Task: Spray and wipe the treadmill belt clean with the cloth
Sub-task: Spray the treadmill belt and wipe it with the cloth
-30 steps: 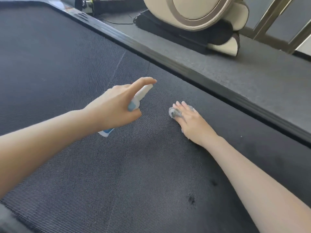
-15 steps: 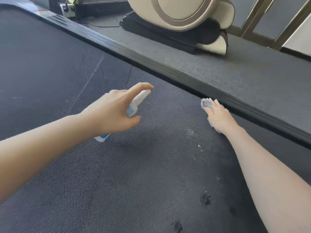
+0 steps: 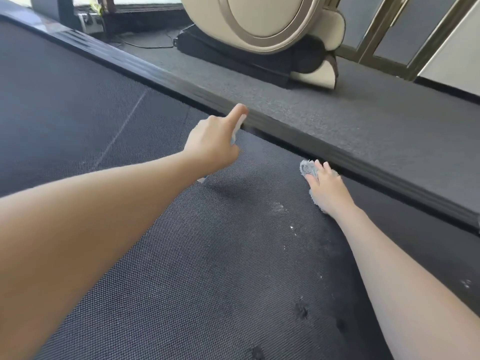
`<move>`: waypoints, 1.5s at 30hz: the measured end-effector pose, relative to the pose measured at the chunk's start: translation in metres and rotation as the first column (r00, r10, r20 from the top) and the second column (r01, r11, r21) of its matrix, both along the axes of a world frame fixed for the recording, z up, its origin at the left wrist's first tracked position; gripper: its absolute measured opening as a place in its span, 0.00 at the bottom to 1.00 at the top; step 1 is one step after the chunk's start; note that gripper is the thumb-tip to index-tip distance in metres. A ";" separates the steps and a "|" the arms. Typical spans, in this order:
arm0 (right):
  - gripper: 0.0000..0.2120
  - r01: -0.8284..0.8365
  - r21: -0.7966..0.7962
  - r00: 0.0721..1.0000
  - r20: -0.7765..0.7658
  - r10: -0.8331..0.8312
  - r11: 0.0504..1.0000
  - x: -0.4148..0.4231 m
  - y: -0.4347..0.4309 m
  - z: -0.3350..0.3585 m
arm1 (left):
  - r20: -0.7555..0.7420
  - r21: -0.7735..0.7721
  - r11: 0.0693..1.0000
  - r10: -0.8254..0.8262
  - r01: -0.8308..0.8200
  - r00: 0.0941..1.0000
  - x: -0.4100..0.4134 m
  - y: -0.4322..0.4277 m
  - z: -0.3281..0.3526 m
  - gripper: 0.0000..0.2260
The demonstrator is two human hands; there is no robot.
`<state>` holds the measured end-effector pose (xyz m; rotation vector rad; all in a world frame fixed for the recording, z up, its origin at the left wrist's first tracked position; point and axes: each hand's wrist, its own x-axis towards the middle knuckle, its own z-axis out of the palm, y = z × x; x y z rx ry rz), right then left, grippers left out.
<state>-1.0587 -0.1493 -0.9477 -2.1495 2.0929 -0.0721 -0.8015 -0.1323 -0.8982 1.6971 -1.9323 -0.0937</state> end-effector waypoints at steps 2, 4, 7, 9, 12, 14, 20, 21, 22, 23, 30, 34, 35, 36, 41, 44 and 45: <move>0.23 0.022 -0.017 0.999 0.033 -0.022 1.000 0.001 0.001 0.001 | -0.008 0.011 1.000 0.001 -0.001 1.000 0.001 -0.004 -0.002 0.24; 0.23 0.025 -0.020 0.998 0.054 -0.024 0.999 0.001 0.001 0.001 | -0.001 0.043 0.997 -0.062 0.062 0.998 -0.001 -0.007 0.000 0.26; 0.22 0.009 0.001 0.999 0.043 -0.009 1.000 -0.003 -0.002 -0.004 | -0.037 0.066 0.986 -0.154 0.156 0.987 -0.009 -0.006 0.005 0.26; 0.23 0.024 0.010 0.998 0.060 -0.025 1.000 -0.002 0.003 -0.002 | -0.053 0.046 0.982 -0.182 0.185 0.982 -0.017 0.003 0.004 0.26; 0.24 0.018 -0.006 0.997 0.081 -0.018 1.000 -0.001 0.011 0.004 | -0.073 -0.012 0.977 -0.212 0.212 0.974 -0.023 0.024 -0.005 0.26; 0.24 0.006 0.004 0.997 0.073 -0.006 1.000 -0.002 0.015 0.005 | -0.050 0.003 0.969 -0.248 0.249 0.967 -0.021 0.039 -0.011 0.25; 0.24 0.037 0.033 0.996 0.083 -0.039 0.999 -0.003 0.035 0.009 | -0.016 0.072 0.949 -0.308 0.308 0.951 -0.006 0.073 -0.007 0.26; 0.24 0.044 0.036 0.994 0.099 -0.047 0.998 -0.003 0.041 0.011 | -0.014 0.054 0.954 -0.295 0.296 0.955 -0.004 0.078 -0.007 0.26; 0.24 0.050 0.040 0.992 0.114 -0.054 0.998 -0.002 0.046 0.012 | -0.016 0.037 0.958 -0.284 0.284 0.959 -0.001 0.084 -0.007 0.26; 0.24 0.054 0.042 0.991 0.123 -0.059 0.998 -0.001 0.052 0.014 | -0.020 0.022 0.960 -0.277 0.278 0.961 0.002 0.089 -0.008 0.26; 0.24 0.050 0.062 0.994 0.097 -0.056 0.997 0.002 0.080 0.020 | -0.029 0.047 0.958 -0.283 0.284 0.959 0.016 0.110 -0.005 0.25; 0.24 0.069 0.057 0.989 0.125 -0.076 0.996 0.002 0.090 0.018 | -0.006 0.058 0.959 -0.279 0.279 0.960 0.015 0.102 0.003 0.25; 0.24 0.073 0.053 0.988 0.132 -0.080 0.996 0.003 0.092 0.017 | -0.001 0.056 0.957 -0.285 0.284 0.959 0.011 0.099 0.006 0.25; 0.24 0.073 0.049 0.988 0.134 -0.078 0.996 0.003 0.093 0.016 | 0.000 0.060 0.955 -0.290 0.290 0.957 0.007 0.096 0.009 0.25; 0.24 0.066 0.050 0.989 0.130 -0.072 0.997 0.003 0.095 0.016 | 0.013 0.094 0.948 -0.307 0.304 0.952 -0.020 0.084 0.016 0.23; 0.24 0.046 0.036 0.990 0.128 -0.050 0.998 0.001 0.093 0.013 | -0.001 0.086 0.957 -0.278 0.277 0.961 -0.021 0.090 0.000 0.26; 0.24 0.056 0.028 0.988 0.140 -0.059 0.998 0.000 0.092 0.012 | -0.004 0.081 0.962 -0.260 0.259 0.966 -0.017 0.093 -0.005 0.26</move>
